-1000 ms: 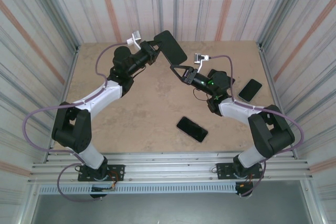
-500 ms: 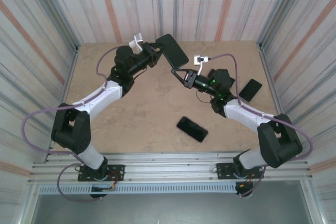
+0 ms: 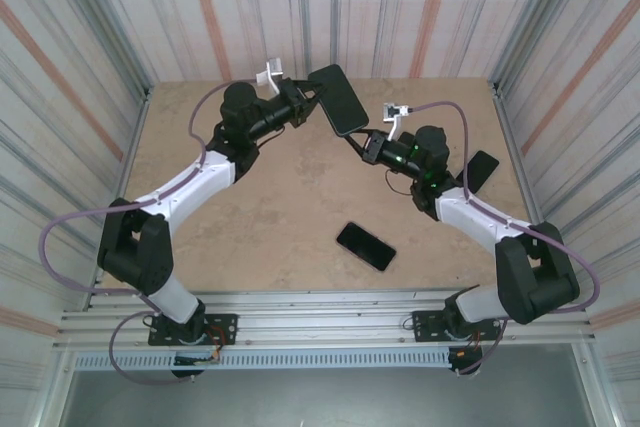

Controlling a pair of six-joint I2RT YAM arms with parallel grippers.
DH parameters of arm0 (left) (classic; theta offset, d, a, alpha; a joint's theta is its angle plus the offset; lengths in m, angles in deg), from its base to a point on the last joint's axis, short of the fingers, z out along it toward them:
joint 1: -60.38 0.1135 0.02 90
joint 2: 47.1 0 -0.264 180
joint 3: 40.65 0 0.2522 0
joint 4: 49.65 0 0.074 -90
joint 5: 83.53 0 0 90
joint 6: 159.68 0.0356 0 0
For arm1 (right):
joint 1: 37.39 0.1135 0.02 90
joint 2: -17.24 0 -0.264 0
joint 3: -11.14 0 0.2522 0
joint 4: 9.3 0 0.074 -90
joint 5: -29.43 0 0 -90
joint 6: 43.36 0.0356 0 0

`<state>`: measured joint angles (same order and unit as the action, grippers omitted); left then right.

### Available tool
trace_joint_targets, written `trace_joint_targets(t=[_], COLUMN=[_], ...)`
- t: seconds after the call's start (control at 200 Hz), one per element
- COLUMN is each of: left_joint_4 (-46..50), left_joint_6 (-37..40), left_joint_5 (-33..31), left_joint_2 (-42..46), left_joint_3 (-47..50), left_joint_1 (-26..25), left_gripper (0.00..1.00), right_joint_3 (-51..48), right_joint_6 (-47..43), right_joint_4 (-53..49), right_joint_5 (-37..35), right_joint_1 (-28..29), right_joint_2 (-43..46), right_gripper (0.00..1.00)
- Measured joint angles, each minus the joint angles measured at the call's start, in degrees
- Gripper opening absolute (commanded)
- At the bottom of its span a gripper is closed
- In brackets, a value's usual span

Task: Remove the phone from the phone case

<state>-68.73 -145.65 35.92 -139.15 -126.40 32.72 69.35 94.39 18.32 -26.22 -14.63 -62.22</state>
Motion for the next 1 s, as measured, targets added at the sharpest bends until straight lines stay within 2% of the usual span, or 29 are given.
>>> trace_joint_targets(t=[0.22,0.391,0.561,0.686,0.862,1.002], left_joint_4=[1.77,3.56,6.34,8.35,10.82,11.63], left_joint_6=[7.30,16.79,27.80,35.82,44.37,46.93], left_joint_5=[5.86,14.49,23.80,28.61,32.39,34.49], left_joint_2=[0.22,-0.61,-2.36,-2.45,-2.45,-2.45], left_joint_3=[-2.27,-6.97,-12.37,-12.98,-13.00,-13.03], left_joint_1=[1.84,4.02,4.85,5.11,5.11,5.11], left_gripper=[0.00,0.00,0.00,0.00,0.00,0.00], right_joint_3=[0.00,2.29,7.63,10.86,15.91,19.67], right_joint_6=[-4.00,-16.87,-33.40,-42.47,-50.03,-54.82], right_joint_4=[-4.31,-17.25,-30.60,-36.44,-41.22,-45.33], right_joint_5=[4.66,11.72,18.60,21.33,24.76,27.39], right_joint_1=[-2.23,-5.51,-5.64,-5.66,-5.66,-5.66], right_joint_2=[4.81,8.57,9.07,8.24,3.72,-0.20], right_gripper=[0.44,0.52,0.53,0.51,0.48,0.44])
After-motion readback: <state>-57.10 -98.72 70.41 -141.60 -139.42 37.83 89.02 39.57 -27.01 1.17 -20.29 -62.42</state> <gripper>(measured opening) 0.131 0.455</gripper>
